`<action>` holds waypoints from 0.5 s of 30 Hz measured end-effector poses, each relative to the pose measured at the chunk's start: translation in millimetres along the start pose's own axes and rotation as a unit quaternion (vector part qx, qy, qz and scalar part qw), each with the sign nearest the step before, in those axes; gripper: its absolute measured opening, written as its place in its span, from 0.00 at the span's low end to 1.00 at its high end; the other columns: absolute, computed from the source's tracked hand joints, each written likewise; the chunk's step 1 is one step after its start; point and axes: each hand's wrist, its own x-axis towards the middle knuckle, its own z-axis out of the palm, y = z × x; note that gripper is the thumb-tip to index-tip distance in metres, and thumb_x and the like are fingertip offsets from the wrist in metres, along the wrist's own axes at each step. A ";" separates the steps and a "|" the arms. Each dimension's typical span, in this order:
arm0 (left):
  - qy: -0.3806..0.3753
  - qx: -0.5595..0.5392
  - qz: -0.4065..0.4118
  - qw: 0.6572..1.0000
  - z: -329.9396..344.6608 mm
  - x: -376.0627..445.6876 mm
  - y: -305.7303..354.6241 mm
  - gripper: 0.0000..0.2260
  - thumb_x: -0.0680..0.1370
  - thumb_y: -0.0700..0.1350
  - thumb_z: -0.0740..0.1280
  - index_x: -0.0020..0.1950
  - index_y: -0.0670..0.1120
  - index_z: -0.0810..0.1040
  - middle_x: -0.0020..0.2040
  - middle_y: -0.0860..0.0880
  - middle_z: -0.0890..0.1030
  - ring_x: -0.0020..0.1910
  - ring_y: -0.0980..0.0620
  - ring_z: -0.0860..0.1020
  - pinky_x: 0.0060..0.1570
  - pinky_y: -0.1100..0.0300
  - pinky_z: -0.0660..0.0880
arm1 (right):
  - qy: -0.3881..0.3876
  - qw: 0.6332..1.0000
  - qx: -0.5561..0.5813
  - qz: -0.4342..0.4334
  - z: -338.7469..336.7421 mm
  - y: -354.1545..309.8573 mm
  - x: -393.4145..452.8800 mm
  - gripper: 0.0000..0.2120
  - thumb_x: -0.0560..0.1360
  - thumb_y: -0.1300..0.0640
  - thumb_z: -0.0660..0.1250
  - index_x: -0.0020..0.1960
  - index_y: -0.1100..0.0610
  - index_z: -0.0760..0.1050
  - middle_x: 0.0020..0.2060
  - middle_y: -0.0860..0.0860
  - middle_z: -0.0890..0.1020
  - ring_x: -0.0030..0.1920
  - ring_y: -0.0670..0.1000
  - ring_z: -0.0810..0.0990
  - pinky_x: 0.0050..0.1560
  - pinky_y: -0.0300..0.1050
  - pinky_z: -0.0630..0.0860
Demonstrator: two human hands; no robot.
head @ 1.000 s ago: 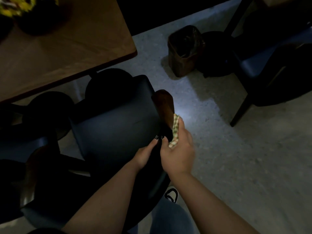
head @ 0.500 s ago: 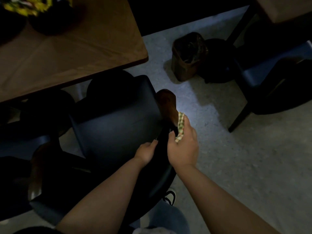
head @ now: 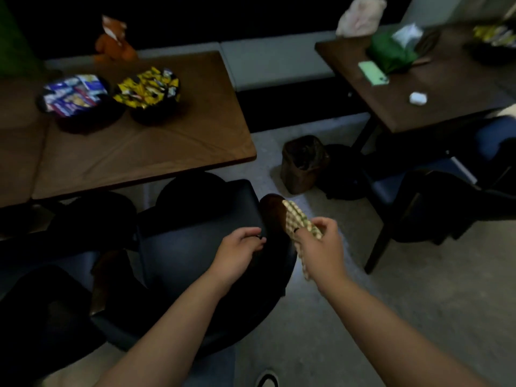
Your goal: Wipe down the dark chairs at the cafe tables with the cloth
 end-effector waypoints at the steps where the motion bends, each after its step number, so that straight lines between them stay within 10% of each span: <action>1: 0.002 -0.011 0.021 1.000 -2.0 -15.1 8.7 0.08 0.80 0.41 0.63 0.54 0.53 0.78 0.48 0.55 0.84 0.44 0.64 0.82 0.35 0.73 0.72 | -0.013 1.000 0.018 0.010 -6.5 -10.8 -8.2 0.08 0.72 0.58 0.68 0.47 0.48 0.72 0.44 0.54 0.81 0.38 0.50 0.80 0.32 0.40 0.72; 7: 0.012 -0.035 0.165 0.986 -19.5 -106.4 50.1 0.13 0.78 0.36 0.66 0.56 0.53 0.78 0.52 0.54 0.83 0.50 0.63 0.81 0.41 0.72 0.74 | -0.167 0.984 -0.004 -0.059 -51.1 -82.3 -67.4 0.07 0.73 0.56 0.70 0.36 0.51 0.79 0.38 0.54 0.84 0.43 0.55 0.84 0.45 0.52 0.80; 15: -0.002 -0.003 0.384 0.923 -77.2 -213.5 104.0 0.18 0.77 0.37 0.69 0.60 0.58 0.77 0.57 0.57 0.81 0.57 0.59 0.79 0.51 0.65 0.77 | -0.211 0.960 0.036 -0.182 -48.5 -169.7 -167.6 0.02 0.74 0.59 0.70 0.46 0.56 0.80 0.40 0.54 0.85 0.42 0.53 0.84 0.40 0.45 0.79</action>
